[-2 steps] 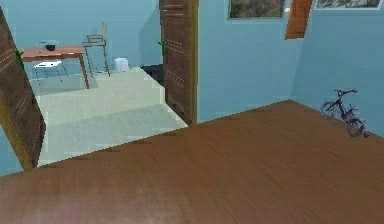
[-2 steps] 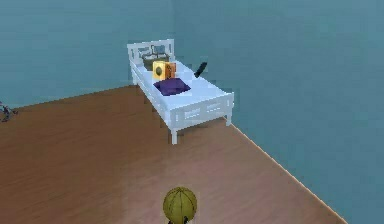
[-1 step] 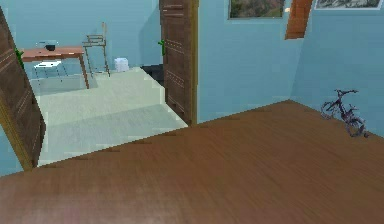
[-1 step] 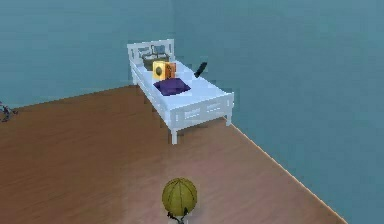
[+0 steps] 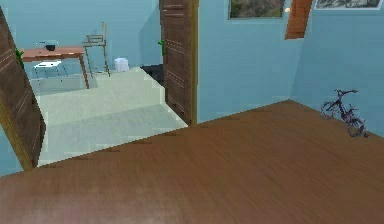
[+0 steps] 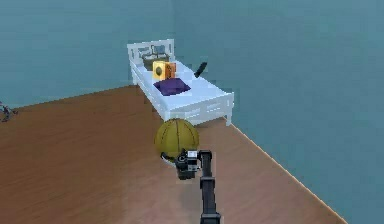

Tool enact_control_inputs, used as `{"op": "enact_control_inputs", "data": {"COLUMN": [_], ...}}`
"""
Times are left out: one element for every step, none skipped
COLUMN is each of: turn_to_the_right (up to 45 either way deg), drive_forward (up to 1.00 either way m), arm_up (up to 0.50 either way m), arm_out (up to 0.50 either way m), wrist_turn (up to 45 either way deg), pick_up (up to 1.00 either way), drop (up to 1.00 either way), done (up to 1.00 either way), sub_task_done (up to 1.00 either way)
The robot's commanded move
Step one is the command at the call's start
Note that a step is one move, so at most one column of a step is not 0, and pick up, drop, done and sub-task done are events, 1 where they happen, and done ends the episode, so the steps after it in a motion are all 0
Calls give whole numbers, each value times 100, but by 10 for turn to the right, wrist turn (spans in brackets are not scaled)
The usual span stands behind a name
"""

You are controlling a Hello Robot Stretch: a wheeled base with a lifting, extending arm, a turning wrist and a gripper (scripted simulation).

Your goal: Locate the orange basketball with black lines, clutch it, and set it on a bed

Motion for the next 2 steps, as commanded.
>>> {"op": "enact_control_inputs", "data": {"turn_to_the_right": [0,0], "drive_forward": [0,0], "arm_up": [38,0], "arm_out": [0,0], "wrist_turn": [0,-450], "pick_up": [0,0], "drop": [0,0], "done": [0,0], "sub_task_done": [0,0]}}
